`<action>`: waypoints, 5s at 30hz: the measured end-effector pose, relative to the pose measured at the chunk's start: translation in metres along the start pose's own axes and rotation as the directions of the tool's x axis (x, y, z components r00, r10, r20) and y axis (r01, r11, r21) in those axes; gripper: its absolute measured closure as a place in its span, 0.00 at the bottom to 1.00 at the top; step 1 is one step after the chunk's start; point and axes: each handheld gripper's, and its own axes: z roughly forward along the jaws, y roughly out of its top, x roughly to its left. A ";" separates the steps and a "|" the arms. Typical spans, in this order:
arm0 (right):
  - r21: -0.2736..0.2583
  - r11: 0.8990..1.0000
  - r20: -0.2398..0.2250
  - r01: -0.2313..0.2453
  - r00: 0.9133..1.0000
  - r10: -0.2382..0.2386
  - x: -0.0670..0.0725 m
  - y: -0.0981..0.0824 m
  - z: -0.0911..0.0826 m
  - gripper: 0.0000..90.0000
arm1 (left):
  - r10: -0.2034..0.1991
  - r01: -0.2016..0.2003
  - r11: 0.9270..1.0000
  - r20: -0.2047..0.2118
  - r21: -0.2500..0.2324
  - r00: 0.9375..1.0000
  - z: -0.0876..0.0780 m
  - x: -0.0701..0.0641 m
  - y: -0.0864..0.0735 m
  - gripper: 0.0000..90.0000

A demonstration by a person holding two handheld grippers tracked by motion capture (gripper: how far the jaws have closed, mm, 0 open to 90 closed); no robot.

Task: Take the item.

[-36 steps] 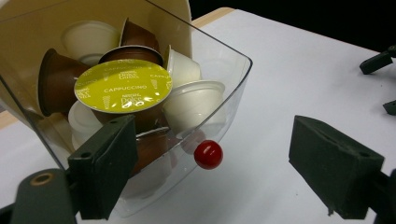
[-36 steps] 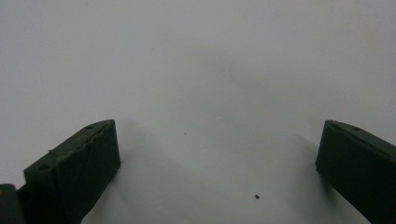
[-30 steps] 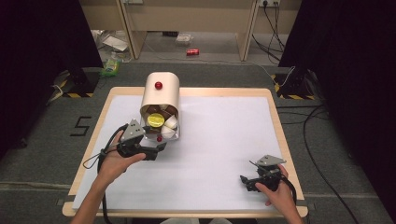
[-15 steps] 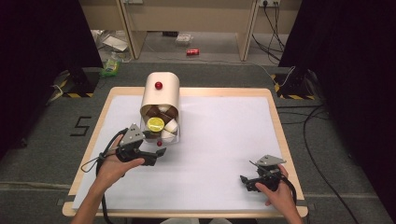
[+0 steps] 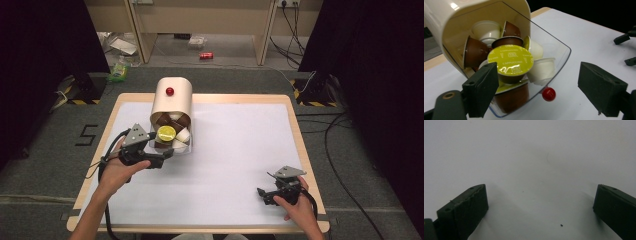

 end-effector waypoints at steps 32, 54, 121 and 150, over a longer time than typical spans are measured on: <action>0.000 1.000 0.000 0.000 1.000 0.000 0.000 0.000 0.000 0.00 | 0.000 0.003 0.997 -0.050 0.073 0.999 0.036 0.021 0.012 0.43; 0.000 1.000 0.000 0.001 1.000 -0.001 0.000 0.000 0.000 0.00 | -0.004 0.004 1.000 -0.039 0.005 0.999 -0.009 0.025 0.019 0.42; -0.001 1.000 0.002 0.004 1.000 -0.003 0.000 0.000 0.000 0.00 | -0.217 0.240 0.968 -0.238 0.070 0.947 -0.014 0.087 -0.120 0.42; -0.002 1.000 0.002 0.005 1.000 -0.005 0.000 0.000 0.000 0.00 | -0.232 0.265 0.959 -0.257 0.104 0.938 0.000 0.098 -0.140 0.42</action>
